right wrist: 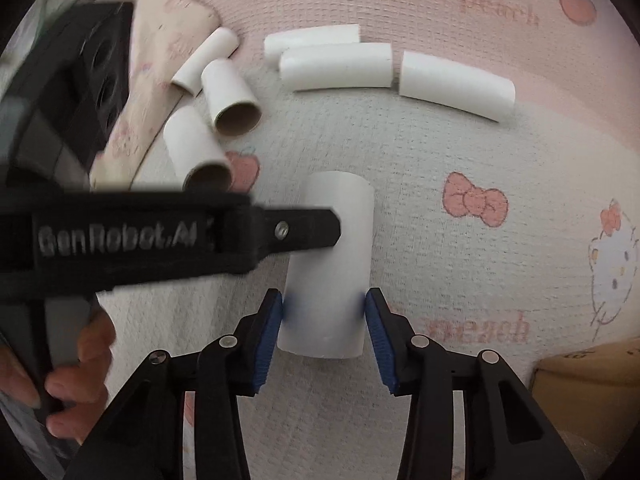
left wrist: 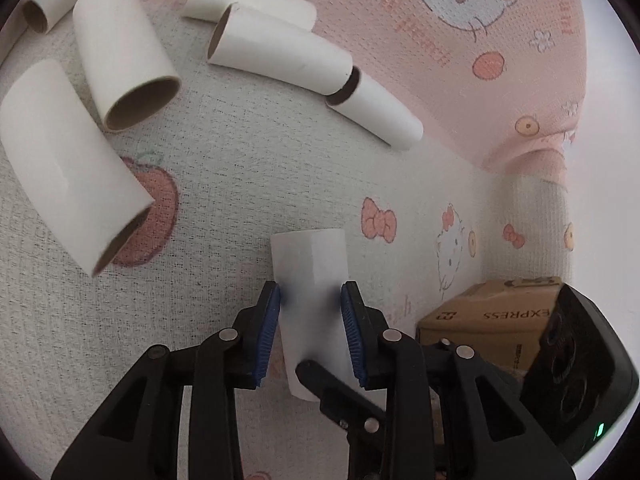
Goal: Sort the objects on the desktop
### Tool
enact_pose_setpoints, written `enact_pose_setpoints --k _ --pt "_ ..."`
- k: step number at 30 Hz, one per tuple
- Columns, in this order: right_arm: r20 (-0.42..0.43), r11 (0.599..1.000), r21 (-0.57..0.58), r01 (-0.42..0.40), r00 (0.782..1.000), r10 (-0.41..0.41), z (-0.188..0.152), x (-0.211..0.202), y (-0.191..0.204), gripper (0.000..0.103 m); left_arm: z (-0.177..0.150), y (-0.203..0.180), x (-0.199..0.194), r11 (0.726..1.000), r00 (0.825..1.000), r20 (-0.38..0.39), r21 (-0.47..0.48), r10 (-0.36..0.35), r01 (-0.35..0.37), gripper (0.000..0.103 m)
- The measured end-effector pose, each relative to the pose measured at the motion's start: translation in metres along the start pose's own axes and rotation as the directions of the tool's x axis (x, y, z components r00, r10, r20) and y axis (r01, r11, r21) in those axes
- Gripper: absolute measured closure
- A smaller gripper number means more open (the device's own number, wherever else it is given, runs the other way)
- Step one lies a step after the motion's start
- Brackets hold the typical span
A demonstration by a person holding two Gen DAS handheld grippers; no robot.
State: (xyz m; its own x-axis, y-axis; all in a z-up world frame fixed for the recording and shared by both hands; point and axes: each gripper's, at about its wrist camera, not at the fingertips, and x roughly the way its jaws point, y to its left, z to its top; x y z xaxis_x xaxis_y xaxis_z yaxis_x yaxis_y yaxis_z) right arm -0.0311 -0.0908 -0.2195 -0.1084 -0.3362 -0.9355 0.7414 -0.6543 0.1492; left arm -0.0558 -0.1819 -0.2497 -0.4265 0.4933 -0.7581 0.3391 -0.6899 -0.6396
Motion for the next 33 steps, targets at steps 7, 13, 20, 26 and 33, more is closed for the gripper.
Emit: enact_pose_setpoints --k 7,13,20,26,33 --pt "-0.009 0.997 0.062 -0.054 0.998 0.055 0.012 0.014 -0.011 0.059 0.0 0.002 0.002 1.0 1.0 0.015 0.012 -0.022 0.022 0.069" --pt "-0.032 0.997 0.055 -0.063 0.997 0.065 0.017 0.021 -0.014 0.058 0.002 0.004 0.002 0.999 0.999 0.001 0.022 -0.032 0.032 0.069" --pt "0.017 0.998 0.039 -0.046 0.999 0.045 0.012 0.004 -0.006 0.059 0.001 -0.007 -0.014 0.996 1.0 0.013 0.088 -0.01 0.009 0.068" --pt "0.097 0.996 0.045 -0.071 0.993 0.066 0.011 -0.021 0.001 0.059 0.01 -0.008 -0.029 0.994 0.994 -0.002 0.007 -0.106 0.106 0.06" --pt "0.136 0.994 0.052 -0.096 0.987 0.088 0.005 -0.04 0.004 0.059 0.009 -0.017 -0.04 0.991 0.991 0.017 0.006 -0.133 0.133 0.057"
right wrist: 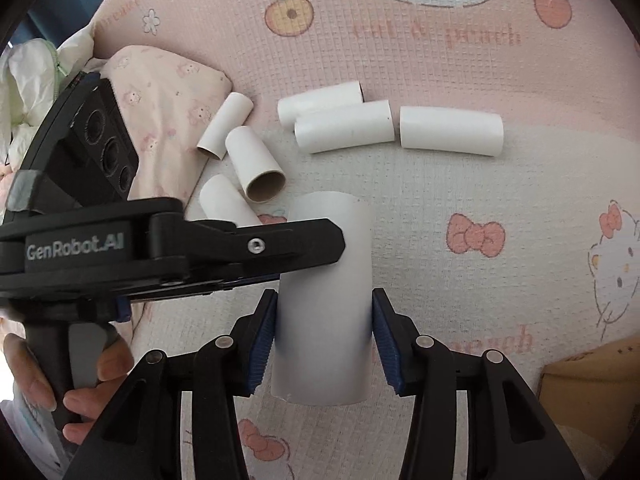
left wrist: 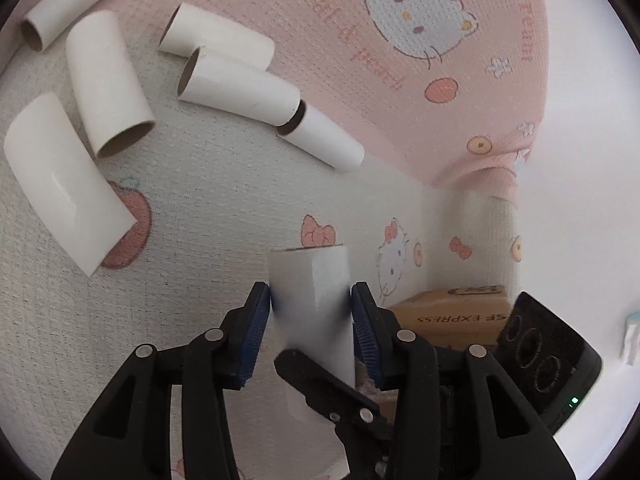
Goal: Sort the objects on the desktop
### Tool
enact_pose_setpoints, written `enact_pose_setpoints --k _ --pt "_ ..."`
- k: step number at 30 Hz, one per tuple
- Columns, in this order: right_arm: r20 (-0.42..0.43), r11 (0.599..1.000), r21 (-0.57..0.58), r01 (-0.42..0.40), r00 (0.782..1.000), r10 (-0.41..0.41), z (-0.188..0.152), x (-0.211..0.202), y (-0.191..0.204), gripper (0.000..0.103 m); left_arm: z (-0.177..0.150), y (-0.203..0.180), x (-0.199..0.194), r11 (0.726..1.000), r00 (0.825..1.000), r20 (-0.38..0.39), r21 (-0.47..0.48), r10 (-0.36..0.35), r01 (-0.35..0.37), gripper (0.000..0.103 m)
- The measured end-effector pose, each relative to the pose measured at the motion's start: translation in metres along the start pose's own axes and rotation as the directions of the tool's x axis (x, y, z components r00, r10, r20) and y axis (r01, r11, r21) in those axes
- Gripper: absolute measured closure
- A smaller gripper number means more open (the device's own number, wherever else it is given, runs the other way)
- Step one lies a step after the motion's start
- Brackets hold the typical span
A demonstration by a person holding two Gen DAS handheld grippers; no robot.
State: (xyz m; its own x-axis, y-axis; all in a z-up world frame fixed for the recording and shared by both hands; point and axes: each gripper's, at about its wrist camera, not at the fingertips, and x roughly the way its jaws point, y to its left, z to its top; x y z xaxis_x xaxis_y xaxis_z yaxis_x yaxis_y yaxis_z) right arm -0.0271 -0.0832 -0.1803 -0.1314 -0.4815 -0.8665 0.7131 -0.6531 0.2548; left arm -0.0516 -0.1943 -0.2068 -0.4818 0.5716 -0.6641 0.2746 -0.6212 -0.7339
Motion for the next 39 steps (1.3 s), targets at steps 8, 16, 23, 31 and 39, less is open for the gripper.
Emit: enact_pose_setpoints --k 8,16,23,31,39 --pt "0.046 0.999 -0.037 0.014 0.999 -0.012 -0.007 -0.023 0.004 0.059 -0.009 -0.03 -0.01 0.99 0.998 0.054 0.131 0.044 -0.051 0.055" --pt "0.206 1.0 0.007 0.003 0.979 -0.004 -0.015 -0.071 -0.007 0.058 -0.032 -0.09 -0.026 0.954 0.99 0.13 0.288 0.047 -0.083 0.057" --pt "0.327 0.998 -0.029 0.058 0.944 -0.045 -0.03 -0.121 0.0 0.058 -0.061 -0.13 -0.041 0.919 0.99 0.14 0.385 0.034 -0.086 0.057" --pt "0.403 0.99 -0.052 0.128 0.91 -0.096 -0.032 -0.158 0.002 0.056 -0.066 -0.161 -0.043 0.89 0.986 0.161 0.442 0.039 -0.108 0.057" --pt "0.439 0.979 -0.082 0.186 0.889 -0.132 -0.032 -0.17 0.007 0.061 -0.068 -0.182 -0.051 0.86 0.982 0.186 0.496 0.031 -0.121 0.057"
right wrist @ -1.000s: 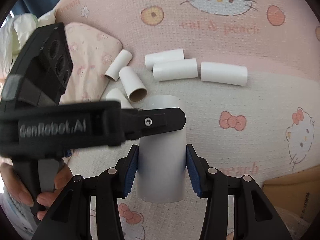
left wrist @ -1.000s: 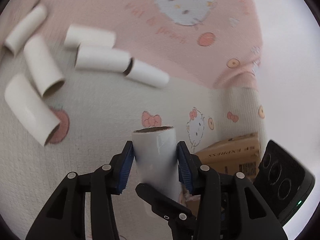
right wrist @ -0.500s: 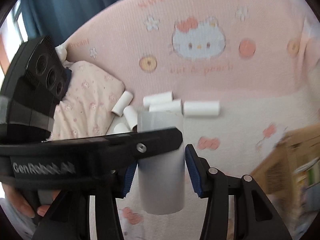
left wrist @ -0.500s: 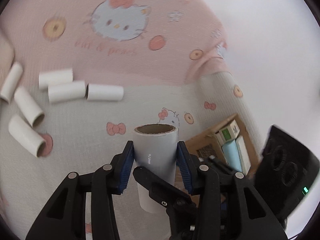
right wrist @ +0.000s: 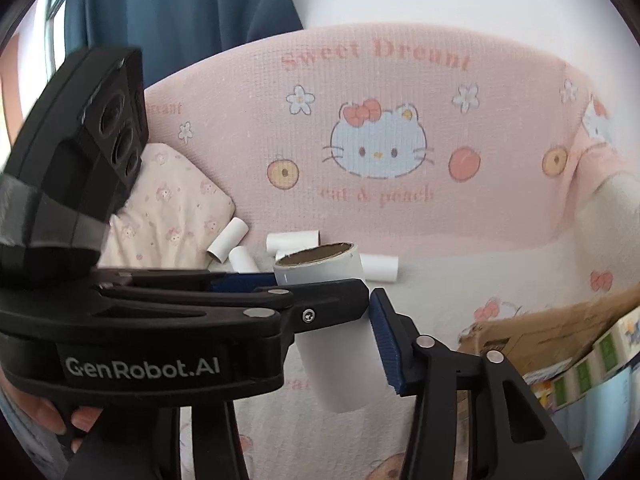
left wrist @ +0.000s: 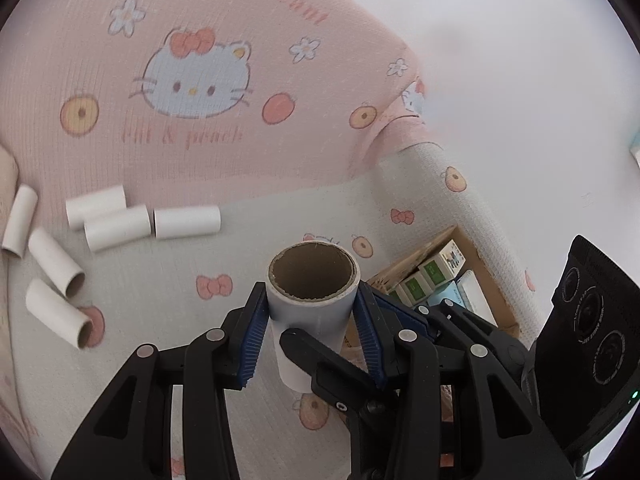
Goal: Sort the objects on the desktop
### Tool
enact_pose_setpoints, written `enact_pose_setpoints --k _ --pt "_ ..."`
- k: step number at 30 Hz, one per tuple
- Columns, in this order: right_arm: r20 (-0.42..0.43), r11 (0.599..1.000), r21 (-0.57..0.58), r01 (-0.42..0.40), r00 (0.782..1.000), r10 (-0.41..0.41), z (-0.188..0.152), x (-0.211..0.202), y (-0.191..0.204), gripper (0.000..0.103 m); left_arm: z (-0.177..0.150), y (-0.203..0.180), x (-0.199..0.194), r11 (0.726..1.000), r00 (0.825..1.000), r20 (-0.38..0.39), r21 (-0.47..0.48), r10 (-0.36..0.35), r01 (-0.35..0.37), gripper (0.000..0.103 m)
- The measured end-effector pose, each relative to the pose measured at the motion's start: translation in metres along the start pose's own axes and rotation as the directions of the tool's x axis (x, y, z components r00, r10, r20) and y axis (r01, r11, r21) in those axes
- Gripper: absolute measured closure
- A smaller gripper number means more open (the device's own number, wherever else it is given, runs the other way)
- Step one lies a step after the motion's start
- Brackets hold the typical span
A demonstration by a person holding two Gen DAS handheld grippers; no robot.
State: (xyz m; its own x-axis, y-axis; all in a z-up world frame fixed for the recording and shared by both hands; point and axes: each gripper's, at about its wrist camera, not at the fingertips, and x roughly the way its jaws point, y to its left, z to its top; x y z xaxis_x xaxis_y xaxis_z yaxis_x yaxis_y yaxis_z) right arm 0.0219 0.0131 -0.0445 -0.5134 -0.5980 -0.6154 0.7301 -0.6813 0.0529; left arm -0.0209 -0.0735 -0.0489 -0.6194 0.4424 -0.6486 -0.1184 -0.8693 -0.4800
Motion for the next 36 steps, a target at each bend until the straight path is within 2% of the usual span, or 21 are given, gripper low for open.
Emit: enact_pose_setpoints --k 8,14,22,27,36 --pt "0.013 1.0 -0.006 0.016 1.0 -0.016 0.013 -0.007 -0.002 0.061 0.014 -0.004 -0.006 0.999 0.999 0.023 -0.013 -0.034 0.035 0.057" --pt "0.028 0.999 -0.008 0.038 0.999 -0.038 0.032 -0.019 -0.008 0.061 0.031 -0.019 -0.01 0.998 0.998 0.031 0.018 -0.06 0.06 0.057" --pt "0.088 0.992 0.036 0.12 0.989 -0.123 0.052 -0.05 -0.036 0.061 0.057 -0.072 -0.003 0.986 0.994 0.055 0.143 -0.099 0.09 0.057" --pt "0.049 0.985 0.117 0.124 0.99 -0.131 0.05 -0.067 -0.062 0.061 0.055 -0.109 0.009 0.969 0.997 0.046 0.241 -0.068 0.055 0.057" --pt "0.015 0.973 0.166 0.163 0.986 -0.168 0.036 -0.093 -0.09 0.061 0.042 -0.151 0.029 0.955 0.997 -0.02 0.288 -0.07 0.072 0.057"
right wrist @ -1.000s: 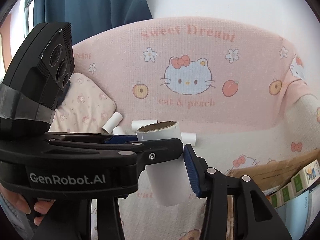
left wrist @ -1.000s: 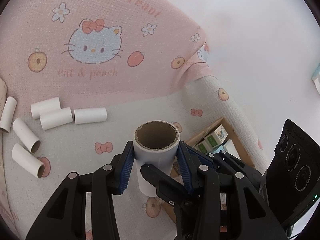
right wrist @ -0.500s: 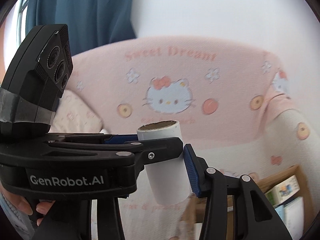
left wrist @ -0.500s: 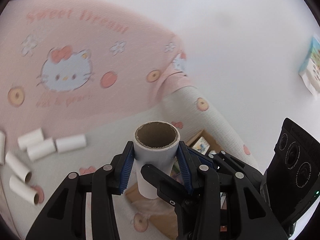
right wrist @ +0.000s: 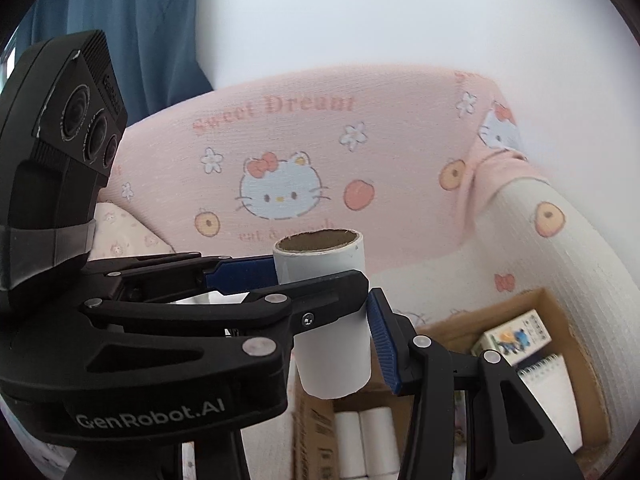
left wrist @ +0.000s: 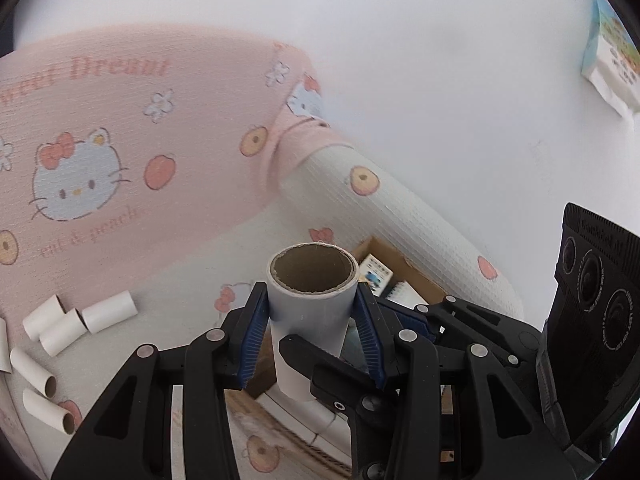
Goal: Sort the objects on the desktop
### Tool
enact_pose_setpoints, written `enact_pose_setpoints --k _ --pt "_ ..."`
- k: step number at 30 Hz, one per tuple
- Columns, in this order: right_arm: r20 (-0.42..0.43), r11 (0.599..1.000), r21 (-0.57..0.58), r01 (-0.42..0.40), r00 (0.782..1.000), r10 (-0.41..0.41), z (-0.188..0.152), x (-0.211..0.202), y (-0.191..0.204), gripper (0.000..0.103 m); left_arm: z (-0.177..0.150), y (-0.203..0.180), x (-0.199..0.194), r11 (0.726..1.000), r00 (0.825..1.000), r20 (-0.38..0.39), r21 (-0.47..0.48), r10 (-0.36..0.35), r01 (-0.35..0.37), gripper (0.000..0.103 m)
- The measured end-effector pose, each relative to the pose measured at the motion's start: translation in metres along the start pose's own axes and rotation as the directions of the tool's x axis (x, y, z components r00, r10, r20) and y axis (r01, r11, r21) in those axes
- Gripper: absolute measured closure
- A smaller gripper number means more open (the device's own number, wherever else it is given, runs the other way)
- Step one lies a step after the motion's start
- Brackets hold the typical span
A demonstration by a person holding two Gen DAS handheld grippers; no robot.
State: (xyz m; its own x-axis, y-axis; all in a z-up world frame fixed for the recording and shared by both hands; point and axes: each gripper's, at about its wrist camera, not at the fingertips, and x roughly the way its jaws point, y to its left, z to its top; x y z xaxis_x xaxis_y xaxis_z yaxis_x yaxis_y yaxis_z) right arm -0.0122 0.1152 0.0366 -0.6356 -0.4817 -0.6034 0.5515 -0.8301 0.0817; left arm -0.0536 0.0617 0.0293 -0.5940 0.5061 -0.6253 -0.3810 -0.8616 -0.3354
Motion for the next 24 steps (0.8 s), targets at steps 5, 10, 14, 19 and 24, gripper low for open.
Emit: enact_pose_setpoints --k 5,10,14,19,24 --pt "-0.046 1.0 0.027 0.011 0.999 -0.01 -0.01 -0.006 -0.02 0.061 -0.003 -0.014 0.018 1.0 0.998 -0.053 0.0 -0.027 0.027 0.057" --pt "-0.139 0.998 0.058 0.007 0.99 0.001 -0.027 -0.003 -0.038 0.062 -0.019 -0.02 0.046 0.997 0.987 -0.146 -0.052 -0.064 0.057 0.056" --pt "-0.21 0.996 0.093 0.012 0.978 0.008 -0.044 -0.001 -0.052 0.062 -0.03 -0.022 0.062 0.992 0.973 -0.205 -0.085 -0.105 0.089 0.056" --pt "-0.268 0.989 0.148 -0.002 0.962 0.042 -0.057 0.01 -0.068 0.062 -0.04 -0.026 0.083 0.993 0.961 -0.257 -0.082 -0.103 0.084 0.056" --pt "-0.315 0.967 0.253 -0.028 0.943 0.11 -0.066 0.024 -0.082 0.062 -0.046 -0.011 0.101 0.981 0.938 -0.324 -0.182 -0.124 0.067 0.05"
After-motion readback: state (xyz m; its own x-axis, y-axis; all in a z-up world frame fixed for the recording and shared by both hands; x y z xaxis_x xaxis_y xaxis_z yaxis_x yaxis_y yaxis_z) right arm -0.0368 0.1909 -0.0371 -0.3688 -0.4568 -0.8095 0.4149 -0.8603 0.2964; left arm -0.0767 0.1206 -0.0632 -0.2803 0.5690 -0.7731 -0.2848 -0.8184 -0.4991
